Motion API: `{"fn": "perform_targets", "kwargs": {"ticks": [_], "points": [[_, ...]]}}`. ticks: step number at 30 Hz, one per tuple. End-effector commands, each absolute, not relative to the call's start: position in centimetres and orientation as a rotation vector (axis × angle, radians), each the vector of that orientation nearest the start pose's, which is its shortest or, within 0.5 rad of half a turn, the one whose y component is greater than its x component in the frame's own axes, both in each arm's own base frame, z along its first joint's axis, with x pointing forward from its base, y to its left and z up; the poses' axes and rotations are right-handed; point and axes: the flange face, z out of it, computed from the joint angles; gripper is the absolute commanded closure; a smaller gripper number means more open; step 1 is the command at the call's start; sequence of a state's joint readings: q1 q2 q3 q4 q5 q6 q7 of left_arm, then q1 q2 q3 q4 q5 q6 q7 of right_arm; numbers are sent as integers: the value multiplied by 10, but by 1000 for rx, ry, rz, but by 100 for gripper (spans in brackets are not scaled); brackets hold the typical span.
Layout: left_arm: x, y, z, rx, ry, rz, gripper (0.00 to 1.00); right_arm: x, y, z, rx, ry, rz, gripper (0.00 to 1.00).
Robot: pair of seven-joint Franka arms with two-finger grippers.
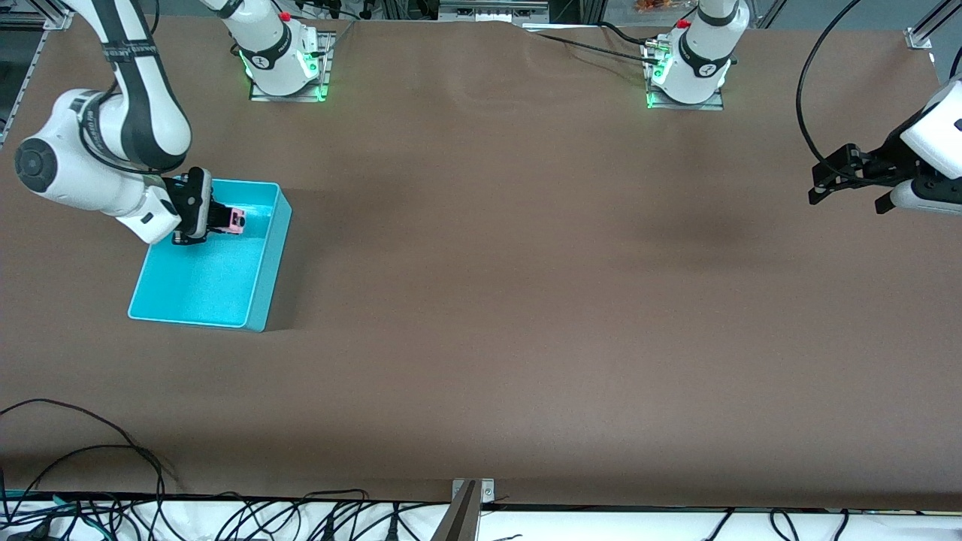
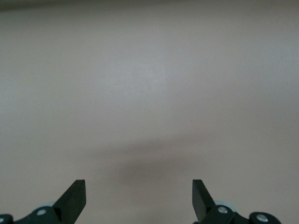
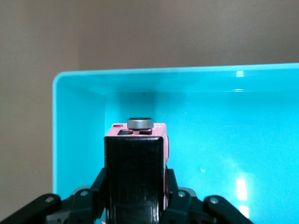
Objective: Wind and store pink jeep toy
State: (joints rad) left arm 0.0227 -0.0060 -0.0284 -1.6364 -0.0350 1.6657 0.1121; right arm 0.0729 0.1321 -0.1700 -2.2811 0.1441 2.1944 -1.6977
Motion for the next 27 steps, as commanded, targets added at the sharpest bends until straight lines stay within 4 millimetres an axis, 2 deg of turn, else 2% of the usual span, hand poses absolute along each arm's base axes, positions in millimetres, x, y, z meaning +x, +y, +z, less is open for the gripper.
{"fn": "perform_targets", "kwargs": {"ticks": [1, 9, 16, 20, 23, 25, 27], "points": [[565, -9, 611, -3175, 174, -74, 0, 499, -46, 260, -2095, -2021, 87, 76], [565, -9, 612, -3175, 176, -76, 0, 497, -53, 235, -2126, -2031, 85, 75], [565, -10, 612, -3175, 176, -76, 0, 500, -55, 223, -2146, -2044, 79, 68], [565, -11, 612, -3175, 179, -76, 0, 501, -56, 218, -2151, -2045, 79, 52], [565, -11, 612, -3175, 176, -76, 0, 501, -56, 216, -2155, -2039, 76, 25], [565, -11, 612, -3175, 176, -78, 0, 501, -56, 217, -2160, -2029, 69, 0], [566, -11, 610, -3176, 176, -74, 0, 502, -56, 218, -2162, -2030, 65, 0]]}}
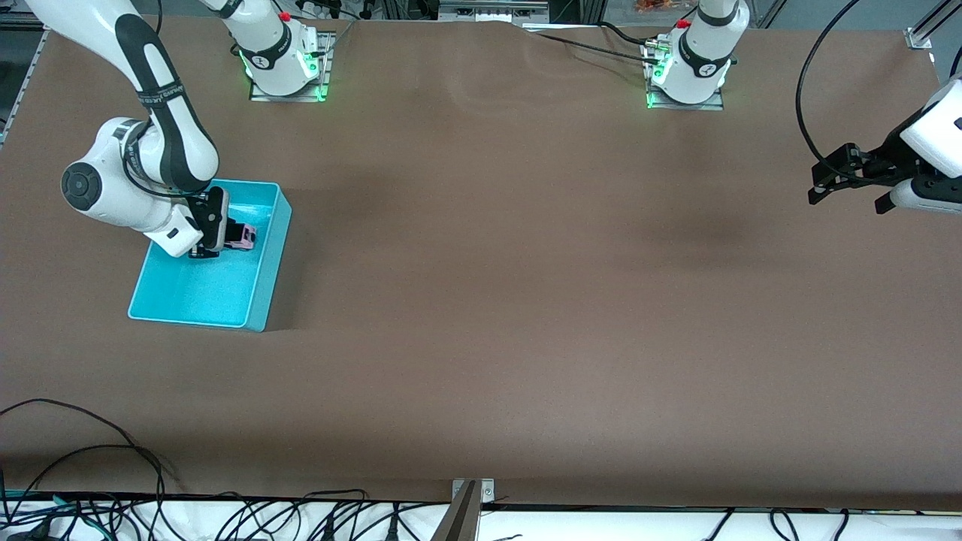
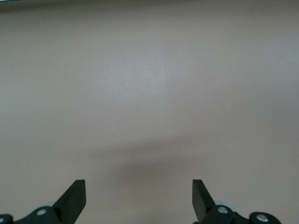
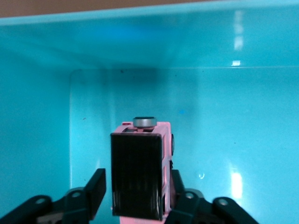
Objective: Wind and store pink jeep toy
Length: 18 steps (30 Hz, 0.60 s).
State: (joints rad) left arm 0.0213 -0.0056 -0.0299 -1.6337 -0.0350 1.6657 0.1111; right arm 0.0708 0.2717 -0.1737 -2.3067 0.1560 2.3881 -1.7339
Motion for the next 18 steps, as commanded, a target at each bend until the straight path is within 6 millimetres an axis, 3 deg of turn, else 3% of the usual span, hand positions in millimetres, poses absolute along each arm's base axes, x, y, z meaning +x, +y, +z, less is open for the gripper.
{"fn": "perform_targets", "kwargs": {"ticks": [1, 5, 10, 13, 18], "points": [[566, -11, 610, -3176, 176, -74, 0, 502, -55, 218, -2160, -2032, 65, 0], [567, -11, 610, -3176, 176, -71, 0, 507, -54, 228, -2167, -2039, 45, 0], [567, -11, 610, -3176, 176, -74, 0, 523, -52, 258, -2190, -2056, -12, 0], [568, -11, 609, -3175, 176, -79, 0, 538, -47, 282, -2220, -2056, -55, 0], [567, -11, 610, -3175, 176, -81, 0, 566, -42, 334, -2371, -1832, -43, 0]]}}
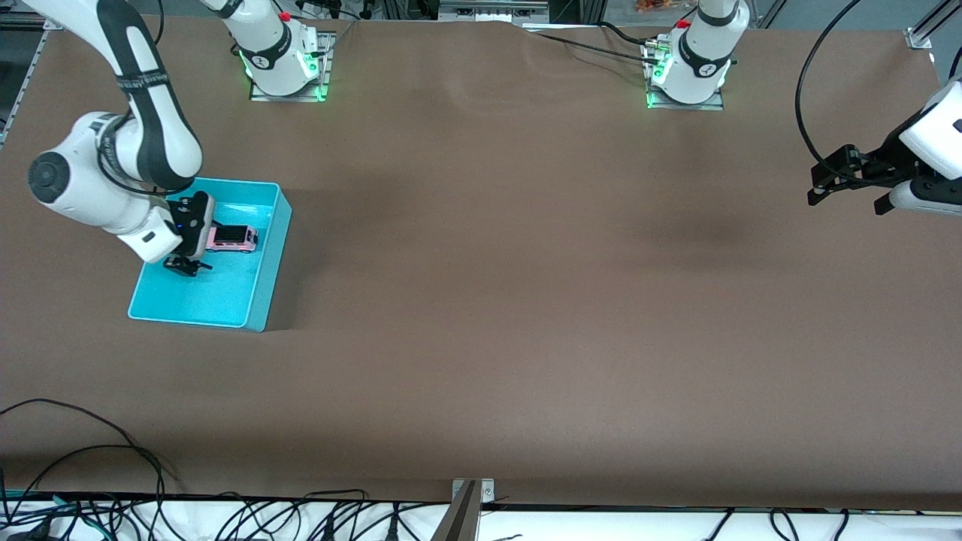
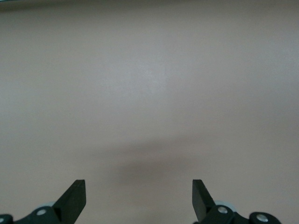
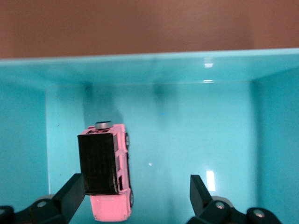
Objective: Wind and store pink jeep toy
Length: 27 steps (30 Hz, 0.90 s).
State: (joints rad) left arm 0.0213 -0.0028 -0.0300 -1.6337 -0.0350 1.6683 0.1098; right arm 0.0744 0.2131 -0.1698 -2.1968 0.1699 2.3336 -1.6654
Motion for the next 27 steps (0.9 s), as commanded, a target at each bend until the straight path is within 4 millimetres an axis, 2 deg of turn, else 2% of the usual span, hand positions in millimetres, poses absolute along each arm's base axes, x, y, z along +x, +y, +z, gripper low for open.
{"fn": "perform_targets", "kwargs": {"ticks": [1, 6, 9, 12, 20, 27], "points": [[568, -11, 609, -3175, 176, -79, 0, 571, -40, 344, -2391, -1790, -33, 0], [568, -11, 609, -3175, 176, -79, 0, 596, -31, 405, -2570, -1527, -24, 0], [568, -11, 609, -3175, 176, -81, 0, 605, -17, 435, -2644, -1420, -9, 0], [568, -11, 609, -3177, 176, -79, 0, 612, -13, 464, -2760, -1250, 4, 0], [568, -10, 609, -3177, 173, -79, 0, 613, 3, 528, -2964, -646, 89, 0], [568, -9, 608, -3177, 171, -76, 0, 607, 8, 587, -3069, -222, 99, 0]]}}
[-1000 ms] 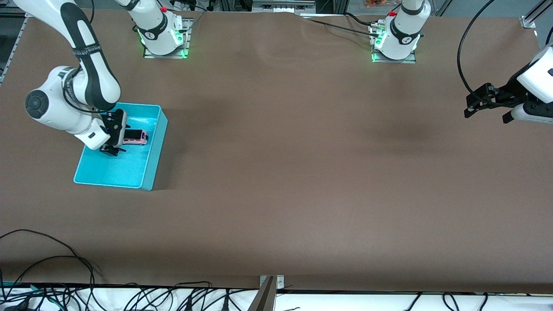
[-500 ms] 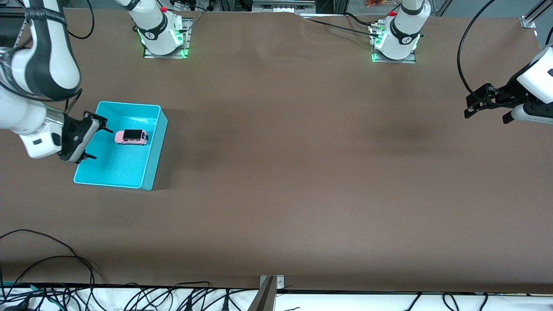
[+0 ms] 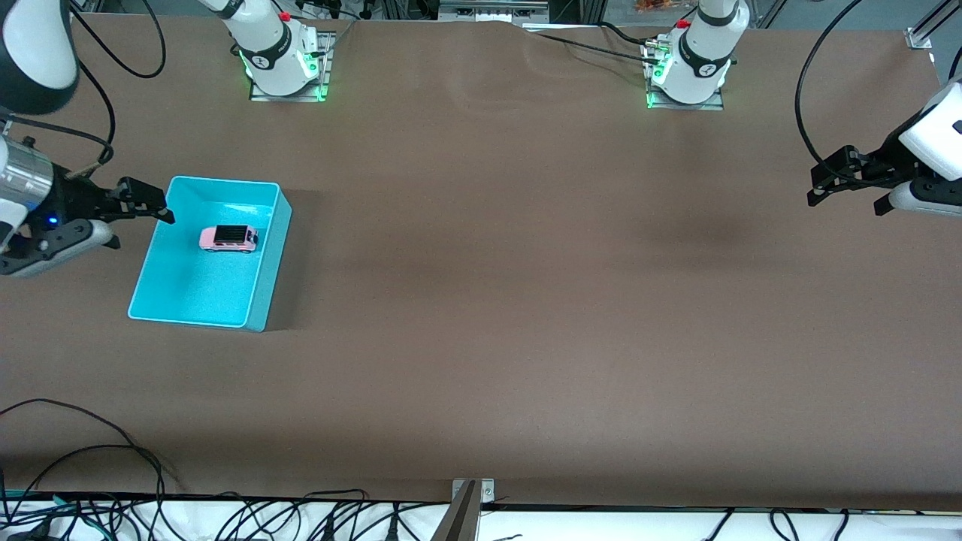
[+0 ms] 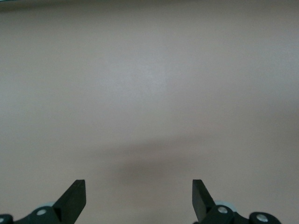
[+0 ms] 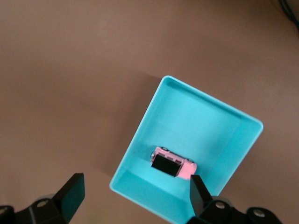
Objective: Wind and store pink jeep toy
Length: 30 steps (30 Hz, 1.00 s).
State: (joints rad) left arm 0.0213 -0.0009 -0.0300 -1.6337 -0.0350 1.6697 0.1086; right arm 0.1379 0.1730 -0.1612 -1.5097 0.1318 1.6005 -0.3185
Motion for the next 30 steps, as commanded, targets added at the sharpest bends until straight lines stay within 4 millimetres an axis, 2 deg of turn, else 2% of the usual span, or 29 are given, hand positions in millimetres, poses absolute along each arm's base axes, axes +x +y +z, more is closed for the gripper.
{"fn": "perform_targets", "kwargs": {"ticks": [1, 6, 11, 16, 21, 23, 26, 30], "points": [[568, -11, 609, -3177, 175, -79, 0, 607, 6, 598, -3106, -157, 84, 0], [568, -11, 609, -3177, 175, -79, 0, 602, 8, 604, -3130, -138, 121, 0], [568, -11, 609, -3177, 175, -79, 0, 588, 4, 612, -3151, -108, 158, 0], [568, -12, 609, -3177, 178, -79, 0, 552, -2, 623, -3137, -101, 137, 0], [572, -12, 600, -3182, 175, -55, 0, 511, -10, 618, -3141, -107, 49, 0], [573, -12, 600, -3181, 175, -62, 0, 502, -11, 615, -3136, -111, 25, 0], [576, -10, 603, -3176, 169, -103, 0, 503, -11, 615, -3136, -111, 15, 0], [577, -11, 604, -3175, 173, -127, 0, 522, -11, 614, -3141, -121, 5, 0]]}}
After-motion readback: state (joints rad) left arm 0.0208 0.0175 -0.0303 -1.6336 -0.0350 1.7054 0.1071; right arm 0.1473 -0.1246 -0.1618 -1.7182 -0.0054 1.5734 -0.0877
